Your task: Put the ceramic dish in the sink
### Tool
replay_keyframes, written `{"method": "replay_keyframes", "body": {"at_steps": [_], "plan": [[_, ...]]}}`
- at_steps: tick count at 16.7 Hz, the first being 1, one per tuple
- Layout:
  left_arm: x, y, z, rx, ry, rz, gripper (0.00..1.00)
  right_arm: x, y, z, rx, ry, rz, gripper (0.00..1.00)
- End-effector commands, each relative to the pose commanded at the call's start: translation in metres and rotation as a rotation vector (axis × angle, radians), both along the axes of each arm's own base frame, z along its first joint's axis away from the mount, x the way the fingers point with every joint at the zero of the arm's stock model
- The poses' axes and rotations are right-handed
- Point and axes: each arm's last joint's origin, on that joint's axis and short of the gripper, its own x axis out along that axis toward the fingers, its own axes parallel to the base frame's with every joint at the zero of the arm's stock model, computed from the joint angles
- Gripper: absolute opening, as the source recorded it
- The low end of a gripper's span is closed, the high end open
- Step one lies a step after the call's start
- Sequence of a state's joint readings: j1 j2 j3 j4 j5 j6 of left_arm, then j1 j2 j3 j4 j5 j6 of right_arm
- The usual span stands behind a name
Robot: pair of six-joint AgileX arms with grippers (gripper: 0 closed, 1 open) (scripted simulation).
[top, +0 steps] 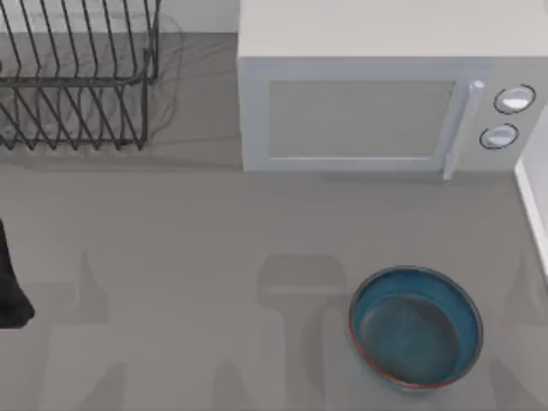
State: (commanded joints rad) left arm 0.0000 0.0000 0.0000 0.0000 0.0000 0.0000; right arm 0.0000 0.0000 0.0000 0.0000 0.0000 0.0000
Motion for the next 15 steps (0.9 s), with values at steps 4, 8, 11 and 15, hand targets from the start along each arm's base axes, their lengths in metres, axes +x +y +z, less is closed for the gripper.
{"method": "replay_keyframes", "body": {"at_steps": [4,8,11,15], "plan": [[0.000,0.000,0.000,0.000,0.000,0.000,1.00,0.000,0.002,0.005,0.014,0.032,0.015,1.00],[0.000,0.000,0.000,0.000,0.000,0.000,1.00,0.005,0.009,0.033,0.075,0.220,0.074,1.00],[0.000,0.000,0.000,0.000,0.000,0.000,1.00,0.021,0.020,0.055,0.120,0.479,0.114,1.00],[0.000,0.000,0.000,0.000,0.000,0.000,1.00,0.060,0.046,0.071,0.135,0.904,0.124,1.00]]}}
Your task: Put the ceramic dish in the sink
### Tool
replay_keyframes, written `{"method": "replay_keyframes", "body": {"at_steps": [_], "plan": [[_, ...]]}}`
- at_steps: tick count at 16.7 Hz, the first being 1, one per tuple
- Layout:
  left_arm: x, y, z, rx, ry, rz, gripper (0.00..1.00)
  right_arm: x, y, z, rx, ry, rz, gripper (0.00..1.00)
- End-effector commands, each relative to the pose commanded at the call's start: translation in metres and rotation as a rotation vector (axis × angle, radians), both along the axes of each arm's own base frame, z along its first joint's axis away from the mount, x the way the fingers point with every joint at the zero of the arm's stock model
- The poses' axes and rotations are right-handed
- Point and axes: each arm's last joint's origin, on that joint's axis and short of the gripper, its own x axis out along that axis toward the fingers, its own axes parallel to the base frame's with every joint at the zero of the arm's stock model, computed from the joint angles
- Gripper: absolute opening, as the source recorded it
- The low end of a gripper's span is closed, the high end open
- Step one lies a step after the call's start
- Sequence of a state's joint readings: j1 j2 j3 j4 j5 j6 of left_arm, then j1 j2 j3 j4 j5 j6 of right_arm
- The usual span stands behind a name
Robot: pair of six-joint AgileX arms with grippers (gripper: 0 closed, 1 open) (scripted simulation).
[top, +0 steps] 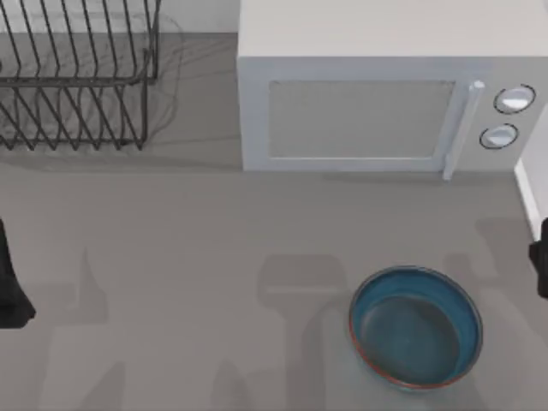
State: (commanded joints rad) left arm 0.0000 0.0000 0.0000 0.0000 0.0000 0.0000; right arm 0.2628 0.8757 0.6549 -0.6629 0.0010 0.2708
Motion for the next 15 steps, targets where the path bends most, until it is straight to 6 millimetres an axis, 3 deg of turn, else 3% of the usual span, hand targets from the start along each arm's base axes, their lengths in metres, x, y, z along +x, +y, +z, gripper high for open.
{"method": "replay_keyframes", "body": {"at_steps": [4,8,11,15], "plan": [[0.000,0.000,0.000,0.000,0.000,0.000,1.00,0.038,0.034,0.004,-0.058,0.347,0.011,1.00],[0.000,0.000,0.000,0.000,0.000,0.000,1.00,0.066,0.066,0.001,-0.133,0.570,0.005,1.00],[0.000,0.000,0.000,0.000,0.000,0.000,1.00,0.077,0.081,-0.002,-0.171,0.652,-0.001,1.00],[0.000,0.000,0.000,0.000,0.000,0.000,1.00,0.078,0.084,-0.002,-0.177,0.664,-0.002,1.00]]}}
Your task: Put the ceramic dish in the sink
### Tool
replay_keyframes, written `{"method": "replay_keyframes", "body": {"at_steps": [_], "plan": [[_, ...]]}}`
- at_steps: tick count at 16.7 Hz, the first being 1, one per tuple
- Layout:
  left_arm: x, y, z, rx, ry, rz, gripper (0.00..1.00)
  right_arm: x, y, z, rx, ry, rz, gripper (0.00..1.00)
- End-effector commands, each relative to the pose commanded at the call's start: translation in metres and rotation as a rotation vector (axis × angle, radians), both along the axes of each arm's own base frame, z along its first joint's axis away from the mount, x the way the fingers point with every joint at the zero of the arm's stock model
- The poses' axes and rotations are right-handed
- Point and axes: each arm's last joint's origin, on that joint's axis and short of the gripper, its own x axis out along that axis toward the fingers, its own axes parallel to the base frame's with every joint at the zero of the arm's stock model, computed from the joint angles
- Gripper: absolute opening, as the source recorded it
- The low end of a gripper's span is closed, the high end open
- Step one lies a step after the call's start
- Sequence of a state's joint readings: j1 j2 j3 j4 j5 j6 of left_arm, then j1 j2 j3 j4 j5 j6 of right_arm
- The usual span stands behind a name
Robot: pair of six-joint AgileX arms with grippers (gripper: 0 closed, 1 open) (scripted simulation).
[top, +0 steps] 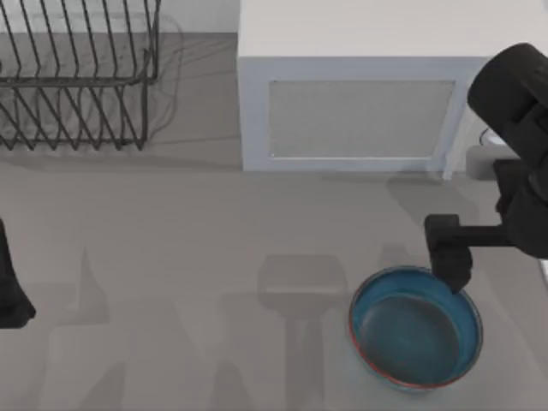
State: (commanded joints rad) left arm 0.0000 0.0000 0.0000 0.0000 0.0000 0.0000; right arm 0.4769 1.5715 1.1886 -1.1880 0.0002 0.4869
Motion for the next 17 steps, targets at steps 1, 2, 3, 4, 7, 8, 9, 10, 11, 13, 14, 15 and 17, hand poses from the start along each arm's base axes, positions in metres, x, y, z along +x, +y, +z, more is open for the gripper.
{"method": "replay_keyframes", "body": {"at_steps": [1,2,3,4,7,8,9,10,11,13,14,15,17], "plan": [[0.000,0.000,0.000,0.000,0.000,0.000,1.00,0.000,0.000,0.000,0.000,0.000,0.000,1.00],[0.000,0.000,0.000,0.000,0.000,0.000,1.00,0.000,-0.001,0.000,0.002,-0.002,-0.004,1.00],[0.000,0.000,0.000,0.000,0.000,0.000,1.00,0.000,-0.001,-0.001,0.001,-0.001,-0.003,1.00],[0.000,0.000,0.000,0.000,0.000,0.000,1.00,0.000,-0.001,-0.005,-0.001,0.001,-0.002,1.00],[0.000,0.000,0.000,0.000,0.000,0.000,1.00,0.003,0.001,-0.030,-0.001,0.002,0.000,1.00],[0.000,0.000,0.000,0.000,0.000,0.000,1.00,0.004,0.001,-0.042,0.001,-0.002,0.000,1.00],[0.000,0.000,0.000,0.000,0.000,0.000,1.00,0.005,0.002,-0.055,0.003,-0.005,0.000,1.00],[0.000,0.000,0.000,0.000,0.000,0.000,1.00,0.005,0.002,-0.067,0.004,-0.008,0.000,1.00],[0.000,0.000,0.000,0.000,0.000,0.000,1.00,0.004,0.002,-0.078,0.005,-0.009,0.000,1.00],[0.000,0.000,0.000,0.000,0.000,0.000,1.00,0.001,0.001,-0.094,0.002,-0.004,0.000,1.00],[0.000,0.000,0.000,0.000,0.000,0.000,1.00,0.000,0.000,-0.099,0.000,-0.001,0.000,1.00],[0.000,0.000,0.000,0.000,0.000,0.000,1.00,0.000,0.000,-0.100,0.000,0.000,0.000,1.00],[0.000,0.000,0.000,0.000,0.000,0.000,1.00,0.000,0.000,-0.100,0.000,0.000,0.000,1.00]]}}
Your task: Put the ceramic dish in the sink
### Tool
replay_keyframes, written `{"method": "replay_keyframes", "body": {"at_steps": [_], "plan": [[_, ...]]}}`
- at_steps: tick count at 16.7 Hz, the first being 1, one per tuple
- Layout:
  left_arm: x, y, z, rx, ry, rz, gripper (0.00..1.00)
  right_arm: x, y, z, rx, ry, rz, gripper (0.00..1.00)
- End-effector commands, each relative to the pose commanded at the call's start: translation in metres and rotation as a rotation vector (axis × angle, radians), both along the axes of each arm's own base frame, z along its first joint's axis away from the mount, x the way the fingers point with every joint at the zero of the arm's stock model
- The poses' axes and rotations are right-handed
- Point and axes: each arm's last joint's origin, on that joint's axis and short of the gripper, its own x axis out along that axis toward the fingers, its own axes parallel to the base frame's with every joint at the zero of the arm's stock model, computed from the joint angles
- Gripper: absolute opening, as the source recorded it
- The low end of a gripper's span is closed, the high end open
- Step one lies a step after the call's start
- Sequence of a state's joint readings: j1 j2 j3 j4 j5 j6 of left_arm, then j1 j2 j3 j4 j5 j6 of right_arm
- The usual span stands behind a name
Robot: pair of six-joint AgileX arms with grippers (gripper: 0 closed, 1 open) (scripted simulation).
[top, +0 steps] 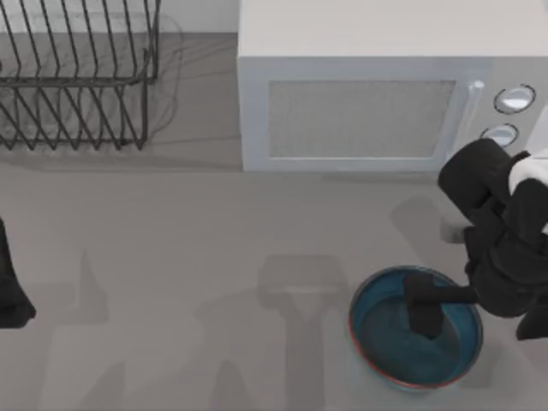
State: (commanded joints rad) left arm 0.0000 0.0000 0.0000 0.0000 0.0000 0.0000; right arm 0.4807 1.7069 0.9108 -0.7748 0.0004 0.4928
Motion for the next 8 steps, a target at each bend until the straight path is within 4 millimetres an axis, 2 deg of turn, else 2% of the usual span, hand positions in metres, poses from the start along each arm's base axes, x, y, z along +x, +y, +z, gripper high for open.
{"method": "replay_keyframes", "body": {"at_steps": [1,8], "plan": [[0.0000,0.0000,0.0000,0.000,0.000,0.000,1.00,0.0000,0.0000,0.0000,0.000,0.000,0.000,1.00],[0.0000,0.0000,0.0000,0.000,0.000,0.000,1.00,0.0000,0.0000,0.0000,0.000,0.000,0.000,0.47]]}}
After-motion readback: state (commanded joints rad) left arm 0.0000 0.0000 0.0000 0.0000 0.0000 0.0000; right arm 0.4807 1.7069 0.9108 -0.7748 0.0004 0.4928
